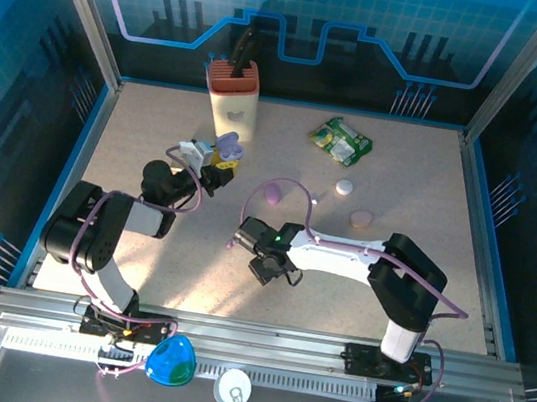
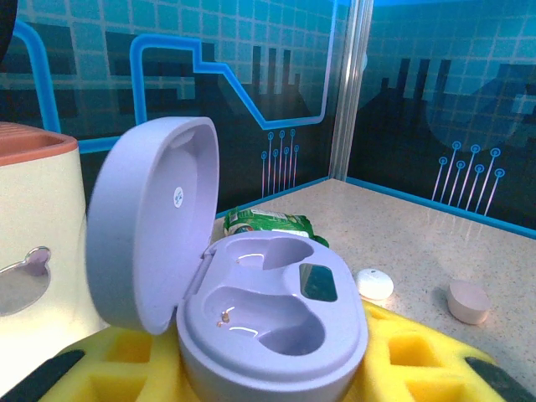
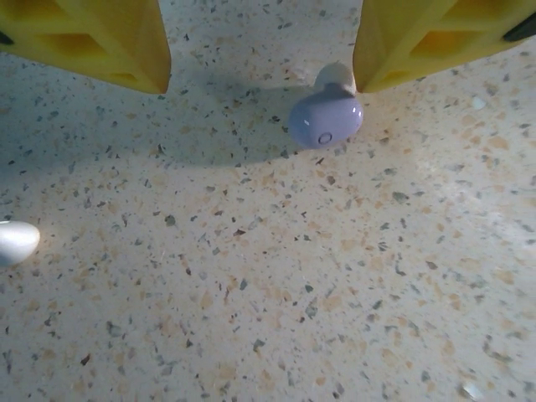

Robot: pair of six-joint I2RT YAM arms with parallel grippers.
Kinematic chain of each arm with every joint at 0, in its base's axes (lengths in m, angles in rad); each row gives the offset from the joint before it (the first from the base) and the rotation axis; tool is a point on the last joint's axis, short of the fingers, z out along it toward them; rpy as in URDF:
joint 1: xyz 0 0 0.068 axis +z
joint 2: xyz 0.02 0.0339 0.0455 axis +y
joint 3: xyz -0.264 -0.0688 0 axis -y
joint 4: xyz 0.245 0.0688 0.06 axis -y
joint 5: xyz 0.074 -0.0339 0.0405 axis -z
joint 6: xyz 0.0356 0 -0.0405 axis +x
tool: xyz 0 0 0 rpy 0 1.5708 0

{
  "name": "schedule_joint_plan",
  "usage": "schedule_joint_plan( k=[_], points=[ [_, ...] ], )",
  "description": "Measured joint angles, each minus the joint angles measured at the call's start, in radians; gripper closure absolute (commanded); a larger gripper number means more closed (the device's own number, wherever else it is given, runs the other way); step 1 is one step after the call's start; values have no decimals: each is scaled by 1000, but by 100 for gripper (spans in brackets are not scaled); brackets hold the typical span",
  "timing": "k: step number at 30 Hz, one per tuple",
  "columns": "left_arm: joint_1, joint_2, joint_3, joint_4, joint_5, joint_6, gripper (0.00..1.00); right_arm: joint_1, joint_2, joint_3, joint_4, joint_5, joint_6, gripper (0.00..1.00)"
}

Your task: Insert the wireless bluetooth earbuds into the charging case

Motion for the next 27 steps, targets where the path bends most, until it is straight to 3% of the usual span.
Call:
schedule_joint_plan(
  k=[8, 18, 27],
  points=[
    [16, 0, 0, 0, -8, 0, 67, 2, -27, 29, 3, -21, 74, 40],
    [23, 0, 0, 0, -15, 0, 67, 16, 136, 192, -128, 46, 266, 42],
    [23, 0, 0, 0, -14, -1, 67, 16, 205, 236, -225, 70, 325, 49]
  ],
)
